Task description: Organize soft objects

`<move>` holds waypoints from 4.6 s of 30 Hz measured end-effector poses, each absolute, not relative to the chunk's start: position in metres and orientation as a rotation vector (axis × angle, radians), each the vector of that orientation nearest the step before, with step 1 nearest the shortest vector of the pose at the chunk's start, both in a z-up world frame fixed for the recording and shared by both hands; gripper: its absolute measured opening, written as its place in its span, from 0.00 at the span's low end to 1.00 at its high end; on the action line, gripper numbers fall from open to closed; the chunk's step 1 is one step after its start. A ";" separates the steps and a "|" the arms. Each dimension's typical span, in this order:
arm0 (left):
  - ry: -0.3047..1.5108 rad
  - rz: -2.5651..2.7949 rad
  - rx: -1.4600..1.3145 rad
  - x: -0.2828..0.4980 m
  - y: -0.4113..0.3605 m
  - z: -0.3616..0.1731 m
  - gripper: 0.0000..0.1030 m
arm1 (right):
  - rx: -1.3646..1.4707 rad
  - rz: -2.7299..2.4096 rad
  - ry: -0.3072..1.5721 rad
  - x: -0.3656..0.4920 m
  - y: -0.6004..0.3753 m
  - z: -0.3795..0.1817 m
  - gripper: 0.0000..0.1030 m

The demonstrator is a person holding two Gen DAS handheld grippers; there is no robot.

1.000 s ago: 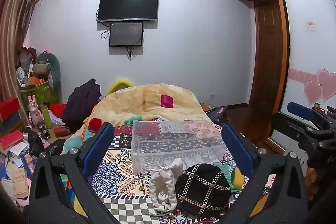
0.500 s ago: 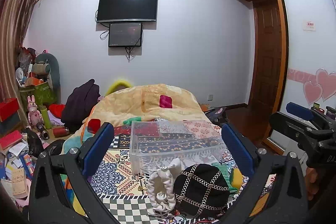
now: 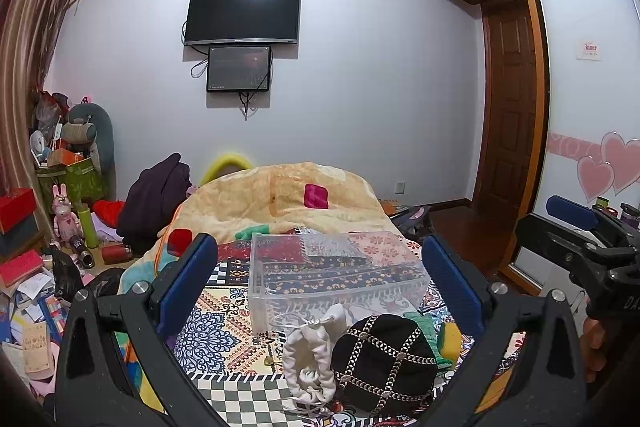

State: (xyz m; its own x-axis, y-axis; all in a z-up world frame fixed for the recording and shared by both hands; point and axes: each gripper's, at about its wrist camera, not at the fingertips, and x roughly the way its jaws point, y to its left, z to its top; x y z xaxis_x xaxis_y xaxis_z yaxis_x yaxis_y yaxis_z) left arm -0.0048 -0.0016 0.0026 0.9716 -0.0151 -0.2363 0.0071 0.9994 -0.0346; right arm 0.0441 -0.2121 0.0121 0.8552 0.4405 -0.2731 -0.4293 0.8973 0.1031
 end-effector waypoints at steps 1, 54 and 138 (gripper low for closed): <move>0.237 -0.012 -0.033 -0.005 -0.002 0.003 1.00 | 0.040 0.459 0.296 0.044 -0.212 0.013 1.00; 0.260 -0.041 -0.005 -0.002 -0.006 -0.004 0.99 | 0.065 0.458 0.321 0.048 -0.215 -0.002 0.98; 0.577 -0.032 -0.118 0.187 0.042 -0.047 0.11 | 0.044 0.471 0.570 0.182 -0.156 -0.045 0.15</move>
State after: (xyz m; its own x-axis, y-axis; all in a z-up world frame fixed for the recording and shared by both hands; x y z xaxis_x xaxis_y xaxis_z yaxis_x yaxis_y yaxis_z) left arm 0.1867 0.0418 -0.0466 0.8377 -0.0635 -0.5425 -0.0026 0.9927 -0.1203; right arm 0.1821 -0.1558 -0.0454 0.7392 0.4409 -0.5092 -0.4172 0.8932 0.1678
